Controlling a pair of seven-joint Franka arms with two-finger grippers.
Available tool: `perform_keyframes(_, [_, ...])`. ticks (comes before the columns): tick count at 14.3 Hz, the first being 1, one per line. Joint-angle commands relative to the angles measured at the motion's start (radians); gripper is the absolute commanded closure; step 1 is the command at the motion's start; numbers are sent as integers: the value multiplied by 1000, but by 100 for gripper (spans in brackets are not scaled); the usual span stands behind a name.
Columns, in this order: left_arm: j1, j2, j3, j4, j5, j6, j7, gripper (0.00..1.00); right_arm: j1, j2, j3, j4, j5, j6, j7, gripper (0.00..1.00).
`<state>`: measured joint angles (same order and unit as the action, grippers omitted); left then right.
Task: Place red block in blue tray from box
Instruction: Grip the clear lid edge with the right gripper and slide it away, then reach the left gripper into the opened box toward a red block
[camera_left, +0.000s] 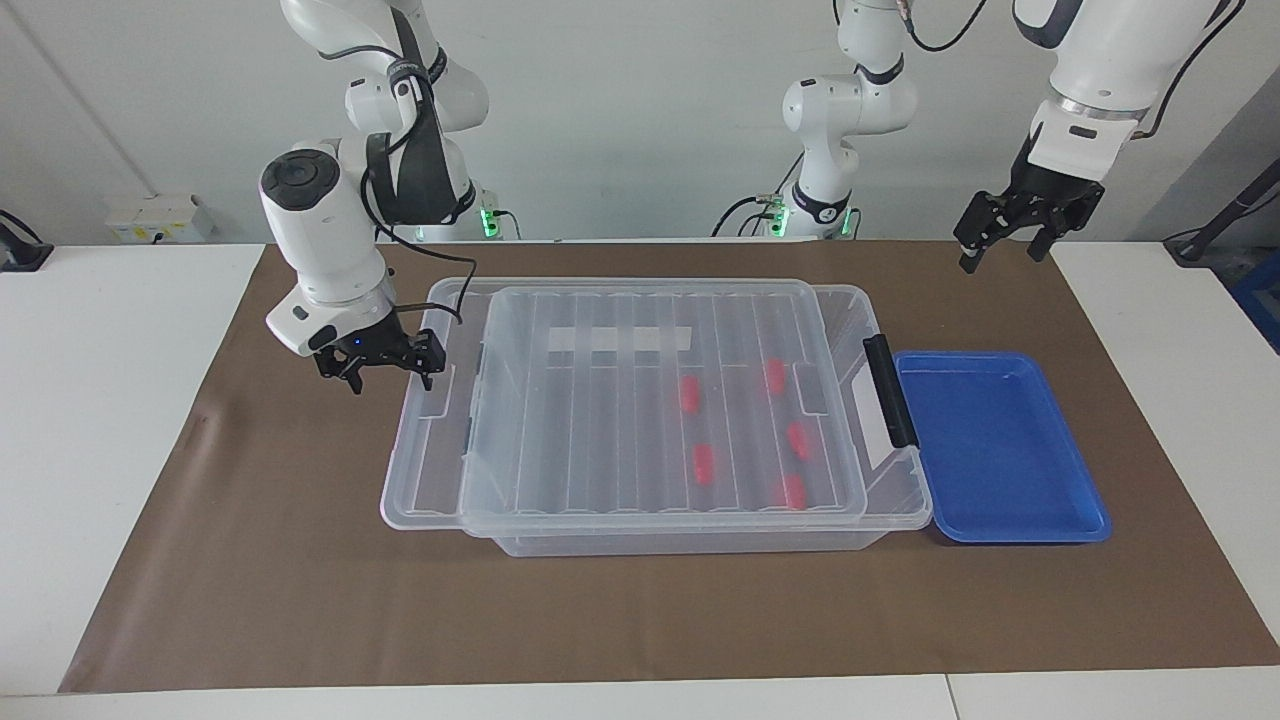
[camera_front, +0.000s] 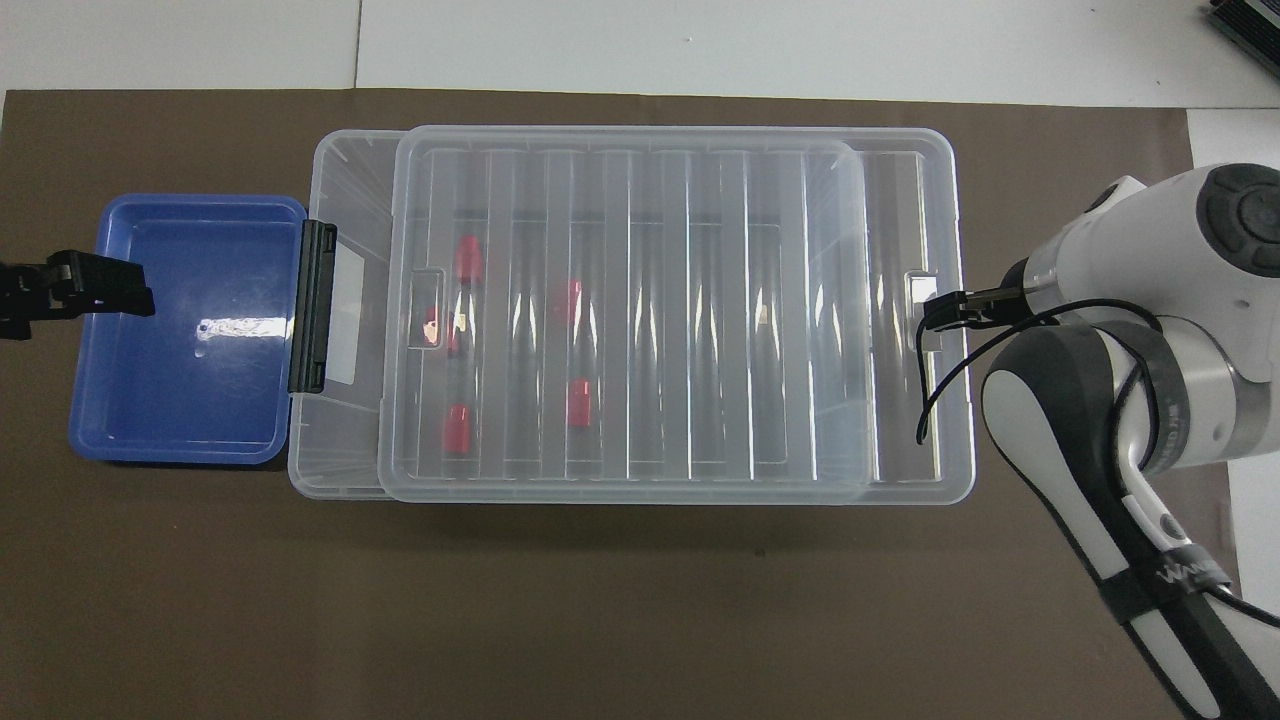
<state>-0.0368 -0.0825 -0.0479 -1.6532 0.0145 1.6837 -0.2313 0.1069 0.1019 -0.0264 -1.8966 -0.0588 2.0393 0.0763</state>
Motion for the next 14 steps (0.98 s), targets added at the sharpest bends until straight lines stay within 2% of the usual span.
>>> perform_keyframes(1, [-58, -28, 10, -72, -13, 98, -127, 0, -30, -5, 0, 4, -30, -31, 11, 0])
perform_keyframes(8, [-175, 19, 10, -112, -8, 229, -221, 0, -82, -24, 0, 10, -55, -74, 5, 0])
perform_keyframes(10, [-230, 70, 11, -120, 4, 284, -253, 0, -95, -31, 0, 10, -58, -82, 3, 0])
perform_keyframes(12, [-287, 134, 11, -112, 71, 342, -322, 0, -101, -31, 0, 10, -58, -83, 3, 0])
perform_keyframes(14, [-287, 162, 10, -122, 79, 396, -324, 0, -111, -33, 0, 10, -59, -87, 2, 0])
